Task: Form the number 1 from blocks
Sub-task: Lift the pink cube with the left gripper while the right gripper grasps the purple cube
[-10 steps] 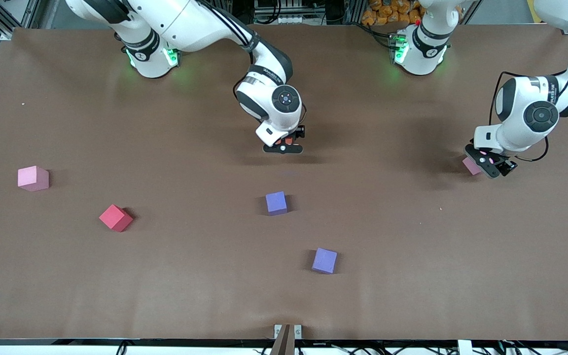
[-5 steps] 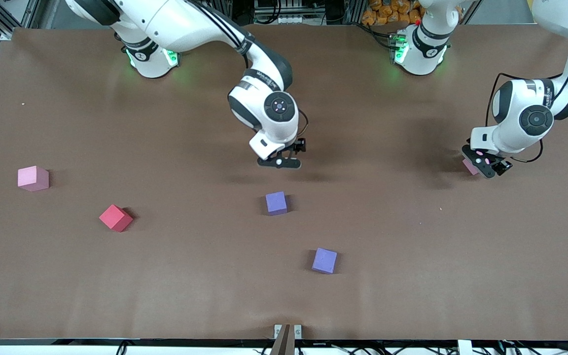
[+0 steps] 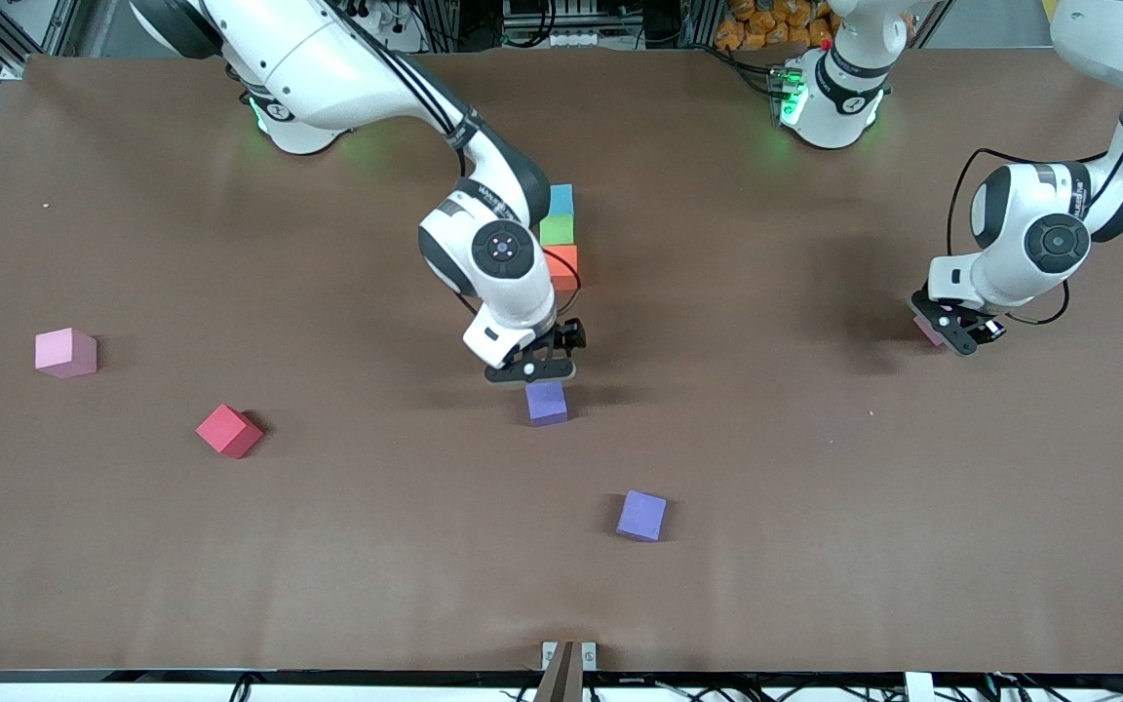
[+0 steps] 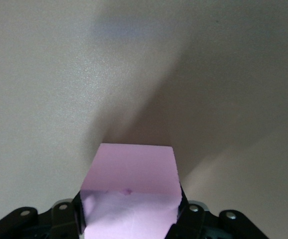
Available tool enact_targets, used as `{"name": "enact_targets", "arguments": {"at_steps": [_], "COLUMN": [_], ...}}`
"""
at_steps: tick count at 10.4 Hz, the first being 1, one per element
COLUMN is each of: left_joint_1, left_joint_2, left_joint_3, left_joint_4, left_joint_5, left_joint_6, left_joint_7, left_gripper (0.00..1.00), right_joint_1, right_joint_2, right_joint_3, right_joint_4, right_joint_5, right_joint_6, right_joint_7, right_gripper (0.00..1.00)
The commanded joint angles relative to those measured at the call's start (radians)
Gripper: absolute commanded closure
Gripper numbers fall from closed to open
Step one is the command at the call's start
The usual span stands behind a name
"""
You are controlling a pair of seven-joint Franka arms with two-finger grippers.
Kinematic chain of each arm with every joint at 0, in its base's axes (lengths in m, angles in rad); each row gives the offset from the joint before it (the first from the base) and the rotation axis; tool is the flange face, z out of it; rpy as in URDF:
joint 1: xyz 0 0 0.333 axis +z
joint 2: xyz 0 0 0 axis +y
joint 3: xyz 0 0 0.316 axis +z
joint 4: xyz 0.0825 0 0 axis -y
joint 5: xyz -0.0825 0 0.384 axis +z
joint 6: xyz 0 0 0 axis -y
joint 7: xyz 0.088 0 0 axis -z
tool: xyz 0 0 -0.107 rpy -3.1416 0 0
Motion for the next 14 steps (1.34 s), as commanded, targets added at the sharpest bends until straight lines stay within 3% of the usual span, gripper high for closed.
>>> {"name": "enact_targets", "arguments": {"at_steps": [1,2,4,6,9,12,13,14], "left_joint_1": [0.009,0.002,0.008,0.006,0.000,-0.005,-0.009,-0.015], "left_joint_2": [-0.034,-0.084,-0.135,-0.149,-0.143,-0.096,-0.079,-0.070], "left_joint_3": [-0.011,-0.037,-0.199,-0.278,-0.295,-0.367,-0.387,-0.404], "left_joint_4": [0.004,0.006,0.068,0.102,0.166,0.239,0.259,0.274], "left_joint_5": [-0.007,-0.012,-0.164,-0.289,-0.418,-0.432,-0.432,-0.432], "left_joint_6": [0.004,-0.029,-0.251,-0.307,-0.366,-0.372,-0.372,-0.372], "left_joint_7": [-0.033,-0.112,-0.324,-0.450,-0.524,-0.686,-0.734,-0.777], "left_gripper": [0.52,0.52,0.52,0.52,0.52,0.52,0.52,0.52], "right_joint_1": [0.000,0.000,0.000,0.000,0.009,0.010,0.009,0.007], "right_joint_2": [0.059,0.079,0.100,0.117,0.155,0.168,0.168,0.165], "right_joint_3": [-0.010,-0.012,-0.020,-0.035,-0.043,-0.061,-0.063,-0.063], "right_joint_4": [0.085,0.114,0.140,0.142,0.156,0.163,0.163,0.165], "right_joint_5": [-0.013,-0.011,-0.011,-0.011,-0.014,-0.015,-0.013,-0.011], "right_joint_6": [0.002,0.002,0.009,0.047,0.095,0.123,0.121,0.117], "right_joint_7": [-0.023,-0.023,-0.024,-0.026,-0.029,-0.061,-0.067,-0.067], "right_gripper": [0.00,0.00,0.00,0.00,0.00,0.04,0.66,1.00]}}
